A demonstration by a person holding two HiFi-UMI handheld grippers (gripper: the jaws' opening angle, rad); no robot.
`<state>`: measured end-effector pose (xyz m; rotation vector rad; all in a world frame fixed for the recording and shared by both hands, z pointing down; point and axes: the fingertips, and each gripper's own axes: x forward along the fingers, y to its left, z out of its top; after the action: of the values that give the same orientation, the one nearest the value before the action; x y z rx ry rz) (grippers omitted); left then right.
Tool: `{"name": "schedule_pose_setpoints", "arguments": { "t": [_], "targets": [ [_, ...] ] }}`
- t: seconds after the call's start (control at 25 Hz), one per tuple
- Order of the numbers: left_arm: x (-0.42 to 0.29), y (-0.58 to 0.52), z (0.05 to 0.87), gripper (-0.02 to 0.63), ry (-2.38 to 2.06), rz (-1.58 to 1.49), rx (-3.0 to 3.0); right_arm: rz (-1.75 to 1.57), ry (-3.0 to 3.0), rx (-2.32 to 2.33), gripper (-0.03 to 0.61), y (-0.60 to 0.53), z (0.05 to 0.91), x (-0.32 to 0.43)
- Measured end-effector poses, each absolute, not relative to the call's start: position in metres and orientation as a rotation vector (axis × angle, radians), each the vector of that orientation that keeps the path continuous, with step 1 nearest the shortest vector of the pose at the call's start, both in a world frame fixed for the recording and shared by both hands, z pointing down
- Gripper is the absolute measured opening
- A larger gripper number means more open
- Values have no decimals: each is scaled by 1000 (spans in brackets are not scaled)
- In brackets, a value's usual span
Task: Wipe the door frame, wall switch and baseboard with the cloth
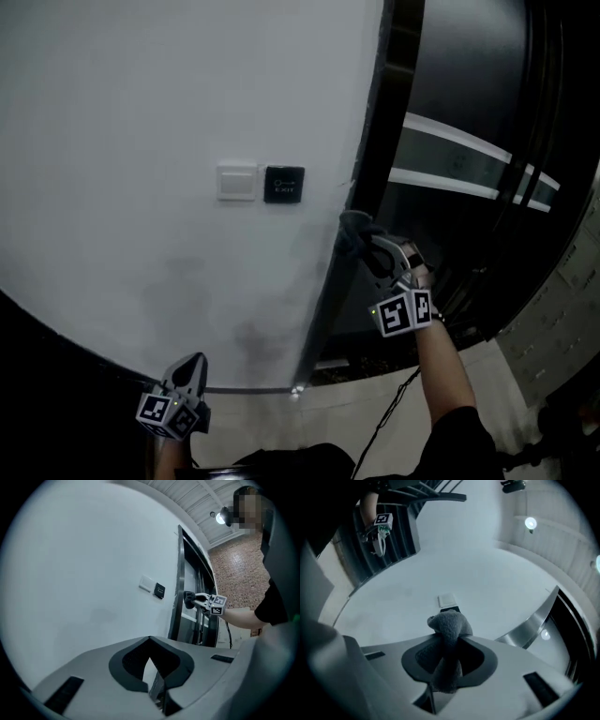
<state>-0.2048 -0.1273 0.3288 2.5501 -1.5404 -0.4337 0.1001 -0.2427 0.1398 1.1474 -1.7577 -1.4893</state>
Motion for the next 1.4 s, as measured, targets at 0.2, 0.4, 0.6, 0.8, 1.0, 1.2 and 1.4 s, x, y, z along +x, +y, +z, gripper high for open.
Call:
{"name": "schedule_pose_setpoints", "arguments": {
  "t": [0.2, 0.4, 0.6, 0.8, 1.0, 1.2, 1.4],
  "targets": [
    [-179, -134, 322, 2, -1653, -353, 2583, -1613, -1625, 1096, 81, -293, 97, 117],
    [-171, -132, 325, 2, -1683, -329, 2529, -1631, -1539, 1055, 81, -321, 104, 124],
    [-167, -134, 334, 2, -1660, -299, 2508, -1579, -1554, 1070, 81, -335, 142, 122],
    [-164, -137, 335, 2, -1631, -254, 2526, -1533, -1587, 1085, 81, -335, 162, 126],
    [-168, -140, 336, 2, -1617, -232, 2545, -1473, -1615, 1093, 81, -333, 186, 131],
    [-165, -147, 338, 2, -1590, -226, 2550, -1417, -1636, 1096, 83, -335, 208, 135],
    [-160, -152, 342, 2, -1561, -224, 2563, -1364, -1667, 1090, 83, -335, 234, 136]
  ]
}}
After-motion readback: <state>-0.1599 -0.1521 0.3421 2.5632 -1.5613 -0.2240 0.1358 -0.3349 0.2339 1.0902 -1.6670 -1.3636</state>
